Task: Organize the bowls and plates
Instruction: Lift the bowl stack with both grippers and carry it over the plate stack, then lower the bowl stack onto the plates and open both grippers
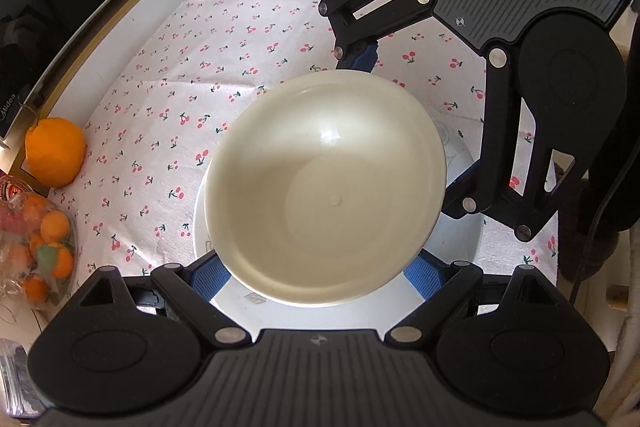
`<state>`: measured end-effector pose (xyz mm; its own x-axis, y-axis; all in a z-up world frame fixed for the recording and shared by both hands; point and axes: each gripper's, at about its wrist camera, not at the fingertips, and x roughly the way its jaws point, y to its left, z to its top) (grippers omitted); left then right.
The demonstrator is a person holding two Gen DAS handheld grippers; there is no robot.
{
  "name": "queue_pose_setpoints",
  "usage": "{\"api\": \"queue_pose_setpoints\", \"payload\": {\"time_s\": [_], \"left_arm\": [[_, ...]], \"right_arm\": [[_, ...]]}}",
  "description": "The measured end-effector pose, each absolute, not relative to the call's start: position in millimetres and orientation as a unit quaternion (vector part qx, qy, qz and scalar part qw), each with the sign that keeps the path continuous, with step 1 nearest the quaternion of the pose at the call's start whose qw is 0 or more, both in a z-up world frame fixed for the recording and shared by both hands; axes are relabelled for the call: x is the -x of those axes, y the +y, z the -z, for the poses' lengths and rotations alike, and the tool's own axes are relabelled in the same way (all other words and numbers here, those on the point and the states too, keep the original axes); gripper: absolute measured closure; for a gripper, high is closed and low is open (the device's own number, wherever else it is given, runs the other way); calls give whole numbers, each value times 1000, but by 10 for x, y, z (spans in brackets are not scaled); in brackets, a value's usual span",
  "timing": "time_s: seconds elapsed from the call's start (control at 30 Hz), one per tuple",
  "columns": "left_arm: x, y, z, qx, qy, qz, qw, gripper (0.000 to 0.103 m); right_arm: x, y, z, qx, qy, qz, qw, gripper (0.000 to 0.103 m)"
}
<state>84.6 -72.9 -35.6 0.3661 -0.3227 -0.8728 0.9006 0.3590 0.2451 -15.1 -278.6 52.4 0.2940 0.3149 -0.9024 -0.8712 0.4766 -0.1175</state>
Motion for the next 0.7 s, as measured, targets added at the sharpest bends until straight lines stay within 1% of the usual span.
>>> {"api": "queue_pose_setpoints", "payload": {"time_s": [0.23,0.43,0.5,0.53,0.7], "left_arm": [[-841,-715,366,-382,376,415,735,12],[-824,-714,372,-383,375,416,734,7],[-821,-715,371,-384,377,419,731,5],[-818,-719,372,-386,376,420,730,4],[-828,-726,374,-389,377,419,729,4]], "right_arm": [[163,-2783,-523,318,436,-401,740,26],[169,-2783,-529,316,440,-402,738,24],[163,-2787,-538,310,444,-404,737,20],[165,-2790,-548,307,443,-405,739,16],[179,-2791,-565,311,436,-405,741,11]]}}
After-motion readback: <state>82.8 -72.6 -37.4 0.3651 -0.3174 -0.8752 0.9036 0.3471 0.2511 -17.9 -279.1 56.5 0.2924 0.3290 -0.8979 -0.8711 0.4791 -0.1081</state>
